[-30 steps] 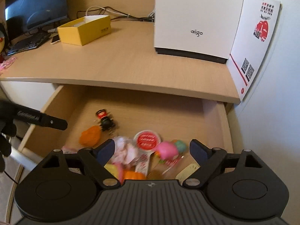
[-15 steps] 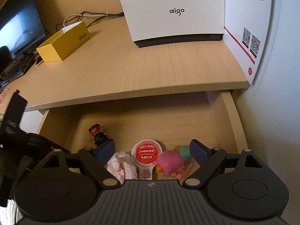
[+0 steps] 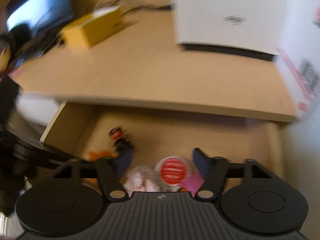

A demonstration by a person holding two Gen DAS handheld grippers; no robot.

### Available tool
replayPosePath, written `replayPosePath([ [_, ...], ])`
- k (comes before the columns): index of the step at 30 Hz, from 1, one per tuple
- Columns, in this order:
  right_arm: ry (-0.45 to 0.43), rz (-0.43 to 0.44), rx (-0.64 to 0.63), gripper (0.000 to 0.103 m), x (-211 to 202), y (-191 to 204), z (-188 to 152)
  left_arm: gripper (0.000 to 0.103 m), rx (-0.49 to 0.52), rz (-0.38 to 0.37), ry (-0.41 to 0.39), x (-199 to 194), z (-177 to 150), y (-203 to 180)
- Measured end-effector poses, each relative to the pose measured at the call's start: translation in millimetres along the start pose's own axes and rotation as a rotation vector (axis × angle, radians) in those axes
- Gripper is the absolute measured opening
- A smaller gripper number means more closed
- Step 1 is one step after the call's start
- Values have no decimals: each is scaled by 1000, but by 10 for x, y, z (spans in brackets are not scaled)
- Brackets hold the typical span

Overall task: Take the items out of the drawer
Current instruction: 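Grasp the orange toy with the left tool while right tool reaches for black keychain figure, then place the orange toy on the desktop with the left tool while right tool places the keychain figure beside it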

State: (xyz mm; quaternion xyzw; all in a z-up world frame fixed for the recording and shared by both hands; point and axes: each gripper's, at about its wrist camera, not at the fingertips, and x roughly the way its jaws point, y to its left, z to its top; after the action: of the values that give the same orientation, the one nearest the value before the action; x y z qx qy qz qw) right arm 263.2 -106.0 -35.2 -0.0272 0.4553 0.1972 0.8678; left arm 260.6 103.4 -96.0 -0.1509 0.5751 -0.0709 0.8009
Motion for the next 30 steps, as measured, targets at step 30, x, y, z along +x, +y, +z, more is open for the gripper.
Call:
replayPosePath([
  [30, 132, 48, -127, 30, -159, 502, 210, 8, 9, -152, -52, -870, -11, 144],
])
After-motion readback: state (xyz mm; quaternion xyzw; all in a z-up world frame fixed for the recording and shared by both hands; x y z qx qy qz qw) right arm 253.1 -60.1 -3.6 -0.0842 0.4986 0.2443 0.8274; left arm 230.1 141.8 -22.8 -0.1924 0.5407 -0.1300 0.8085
